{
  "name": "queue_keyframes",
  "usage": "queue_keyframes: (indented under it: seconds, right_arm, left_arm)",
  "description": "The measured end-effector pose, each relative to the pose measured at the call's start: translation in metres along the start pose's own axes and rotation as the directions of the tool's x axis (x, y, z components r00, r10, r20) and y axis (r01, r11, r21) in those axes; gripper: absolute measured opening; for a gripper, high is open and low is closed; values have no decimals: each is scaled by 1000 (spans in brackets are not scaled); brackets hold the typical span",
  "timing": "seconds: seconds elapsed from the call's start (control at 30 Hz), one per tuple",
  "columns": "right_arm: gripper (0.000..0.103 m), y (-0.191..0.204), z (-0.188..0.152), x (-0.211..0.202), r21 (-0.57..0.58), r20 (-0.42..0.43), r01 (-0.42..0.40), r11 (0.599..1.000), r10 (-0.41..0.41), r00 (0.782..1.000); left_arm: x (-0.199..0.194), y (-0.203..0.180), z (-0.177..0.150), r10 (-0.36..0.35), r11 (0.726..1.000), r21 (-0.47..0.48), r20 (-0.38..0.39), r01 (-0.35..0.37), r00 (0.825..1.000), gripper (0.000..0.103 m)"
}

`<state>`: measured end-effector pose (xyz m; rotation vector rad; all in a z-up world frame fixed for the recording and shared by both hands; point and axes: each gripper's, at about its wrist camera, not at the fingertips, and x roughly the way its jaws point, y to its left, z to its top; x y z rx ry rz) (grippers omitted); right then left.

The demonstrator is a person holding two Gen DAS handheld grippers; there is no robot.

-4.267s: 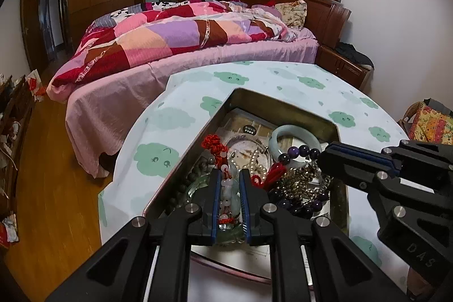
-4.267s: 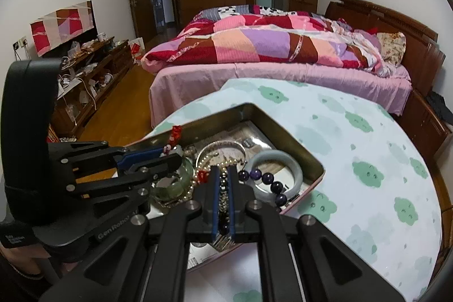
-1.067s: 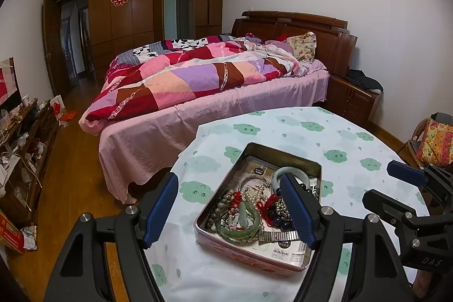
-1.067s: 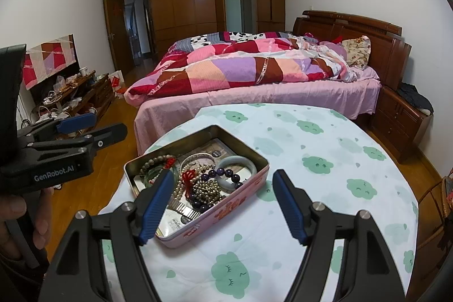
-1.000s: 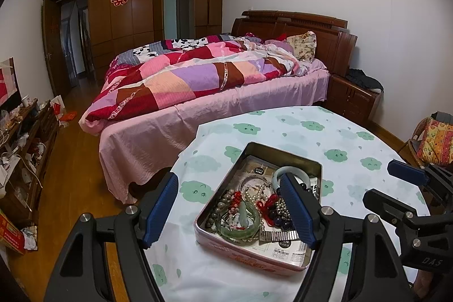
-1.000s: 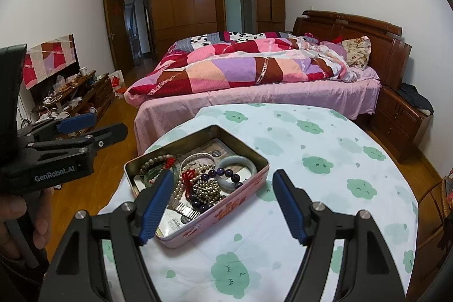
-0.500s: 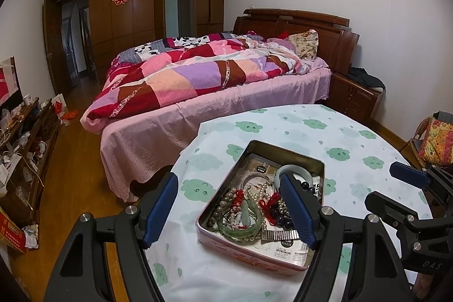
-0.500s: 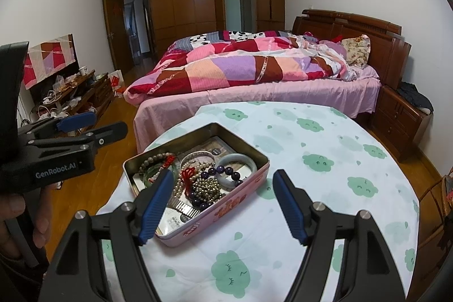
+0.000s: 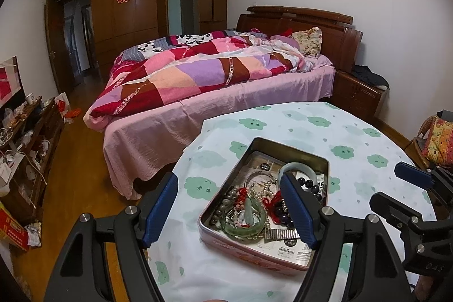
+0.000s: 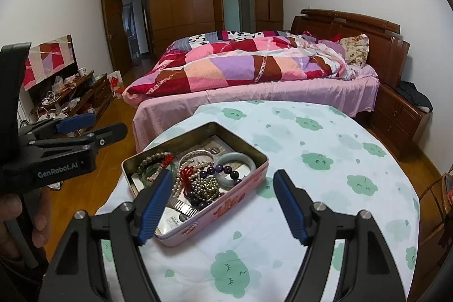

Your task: Organize jewelry

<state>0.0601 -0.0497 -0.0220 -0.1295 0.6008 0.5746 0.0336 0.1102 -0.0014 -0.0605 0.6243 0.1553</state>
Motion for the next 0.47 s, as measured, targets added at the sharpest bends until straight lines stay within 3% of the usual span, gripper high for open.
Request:
queue_keyframes:
  seconds: [0.13, 0.37, 0.47]
  right_arm:
    - [76, -1, -2, 0, 0, -1, 1, 1000, -1, 1000]
    - [78, -3, -7, 2, 3, -4, 4, 1000, -4, 1000]
    - [78, -4, -10, 4, 3, -6, 6, 1000, -6, 1000]
  left_arm:
    - [2, 0, 1, 13, 1000, 1, -1, -13, 1000, 84]
    - [2, -1, -1, 24, 999, 28, 14, -25, 1000, 84]
    - [2, -3, -1, -5, 999, 33, 4, 5, 1000, 84]
